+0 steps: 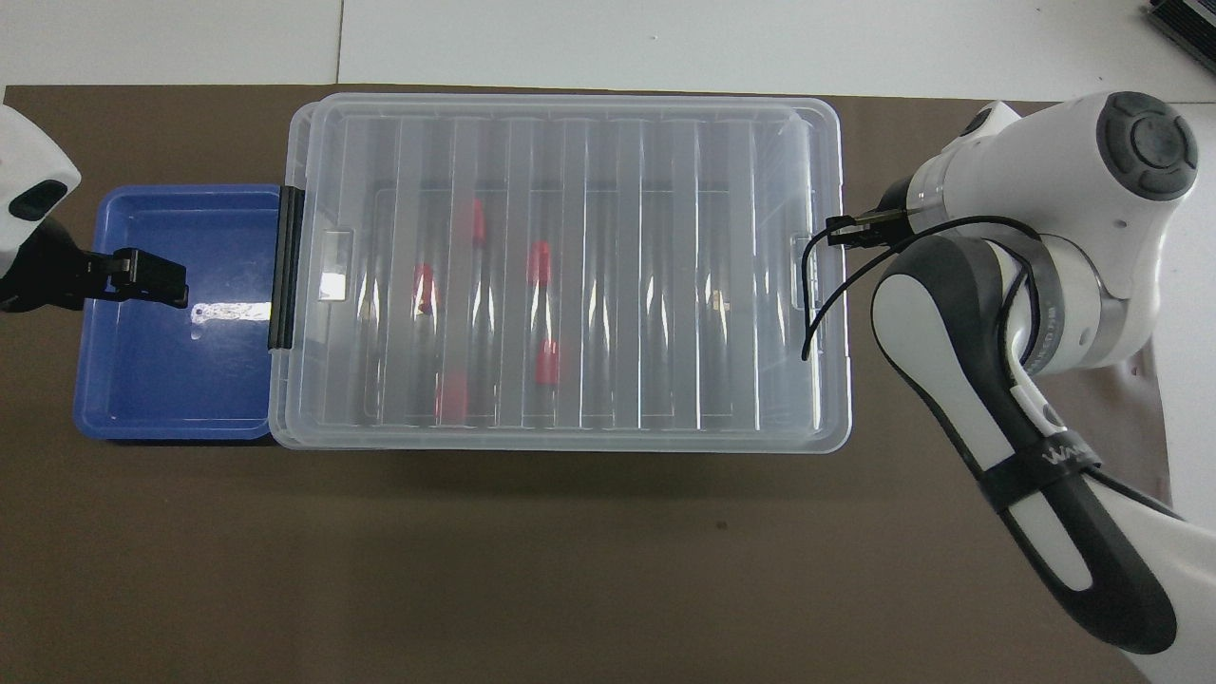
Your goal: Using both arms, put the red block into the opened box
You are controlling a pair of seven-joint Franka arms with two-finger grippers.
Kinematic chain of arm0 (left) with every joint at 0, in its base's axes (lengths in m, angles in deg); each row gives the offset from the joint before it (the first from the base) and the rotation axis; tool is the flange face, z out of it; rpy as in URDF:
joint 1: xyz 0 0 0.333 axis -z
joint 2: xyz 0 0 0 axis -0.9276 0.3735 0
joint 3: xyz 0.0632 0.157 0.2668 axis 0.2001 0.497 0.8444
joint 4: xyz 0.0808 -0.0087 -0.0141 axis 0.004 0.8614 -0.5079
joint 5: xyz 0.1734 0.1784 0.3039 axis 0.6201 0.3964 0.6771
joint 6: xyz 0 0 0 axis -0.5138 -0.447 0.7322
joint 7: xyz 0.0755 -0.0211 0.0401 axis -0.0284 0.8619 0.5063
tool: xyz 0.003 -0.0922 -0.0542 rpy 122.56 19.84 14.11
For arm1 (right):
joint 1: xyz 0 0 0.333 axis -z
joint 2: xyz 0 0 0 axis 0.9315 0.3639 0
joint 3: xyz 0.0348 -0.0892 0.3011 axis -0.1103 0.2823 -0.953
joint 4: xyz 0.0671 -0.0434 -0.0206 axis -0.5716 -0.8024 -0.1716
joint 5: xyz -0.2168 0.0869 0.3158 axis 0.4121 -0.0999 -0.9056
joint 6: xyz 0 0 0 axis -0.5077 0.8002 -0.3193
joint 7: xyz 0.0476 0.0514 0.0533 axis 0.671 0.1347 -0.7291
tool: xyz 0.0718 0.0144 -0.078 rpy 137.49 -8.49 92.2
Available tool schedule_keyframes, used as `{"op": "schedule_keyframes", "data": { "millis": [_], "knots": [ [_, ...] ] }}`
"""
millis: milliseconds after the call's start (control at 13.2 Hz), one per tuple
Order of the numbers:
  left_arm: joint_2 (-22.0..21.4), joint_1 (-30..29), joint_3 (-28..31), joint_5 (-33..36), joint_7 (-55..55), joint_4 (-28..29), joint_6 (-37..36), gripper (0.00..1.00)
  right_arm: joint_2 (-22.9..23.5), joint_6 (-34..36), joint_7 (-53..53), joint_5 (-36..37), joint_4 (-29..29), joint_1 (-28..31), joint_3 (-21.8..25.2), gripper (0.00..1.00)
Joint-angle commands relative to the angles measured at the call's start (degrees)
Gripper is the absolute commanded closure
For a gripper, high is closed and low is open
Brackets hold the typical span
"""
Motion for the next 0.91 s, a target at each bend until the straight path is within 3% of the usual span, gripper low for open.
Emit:
{"op": "schedule_keyframes", "data": {
  "millis": [0,380,456,532,835],
  "knots": [
    [-1.72,-0.7,-0.23,-0.9,-1.06,2.31,1.94,0.0,-0.92,0.43,-0.05,-2.37,-1.75,-0.01,-0.24,1.0],
    [-2.25,-0.7,-0.23,-0.9,-0.98,3.98,3.34,0.0,-0.92,1.92,-0.05,-2.29,-1.14,0.6,-0.16,1.0],
    [-2.25,-0.7,-0.31,-0.9,-0.98,3.98,3.35,0.0,-1.0,2.1,-0.14,-1.94,-1.05,0.78,0.11,0.39],
    [-2.25,-0.7,-0.31,-0.9,-0.98,3.98,3.35,0.0,-1.88,2.36,0.03,-1.07,-1.05,0.87,0.28,0.0],
    [-2.34,-0.7,-0.23,-0.9,-0.98,4.33,3.7,0.0,-4.6,5.44,0.3,6.83,-0.44,2.36,1.6,0.0]
  ]
}}
